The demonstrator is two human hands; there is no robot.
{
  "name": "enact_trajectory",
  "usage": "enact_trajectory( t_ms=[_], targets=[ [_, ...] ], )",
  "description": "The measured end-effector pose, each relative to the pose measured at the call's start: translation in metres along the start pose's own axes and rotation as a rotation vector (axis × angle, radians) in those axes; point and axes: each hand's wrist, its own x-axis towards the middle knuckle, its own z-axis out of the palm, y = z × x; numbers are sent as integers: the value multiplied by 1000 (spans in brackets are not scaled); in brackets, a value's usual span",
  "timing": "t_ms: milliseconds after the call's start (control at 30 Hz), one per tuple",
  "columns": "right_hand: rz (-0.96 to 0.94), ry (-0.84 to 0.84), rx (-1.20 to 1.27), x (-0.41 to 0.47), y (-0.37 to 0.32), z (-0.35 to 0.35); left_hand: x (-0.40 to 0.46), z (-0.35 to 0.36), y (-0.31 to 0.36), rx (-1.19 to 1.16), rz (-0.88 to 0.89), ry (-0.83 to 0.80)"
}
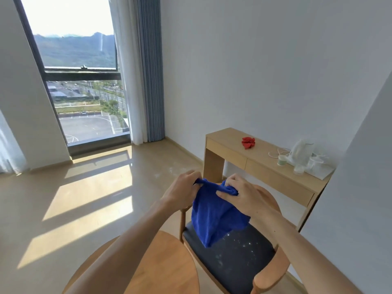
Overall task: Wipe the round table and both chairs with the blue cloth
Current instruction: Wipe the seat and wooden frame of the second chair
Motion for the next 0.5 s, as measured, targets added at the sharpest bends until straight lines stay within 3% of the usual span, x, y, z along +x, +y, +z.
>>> enact_trajectory(
  t_ms=[300, 500],
  targets=[
    [-223, 60, -93, 56, -6, -24, 37, -50, -5, 122, 119, 14],
    [-42, 5, 125, 74, -10, -18, 50, -77, -19, 203, 182, 21]
  ],
)
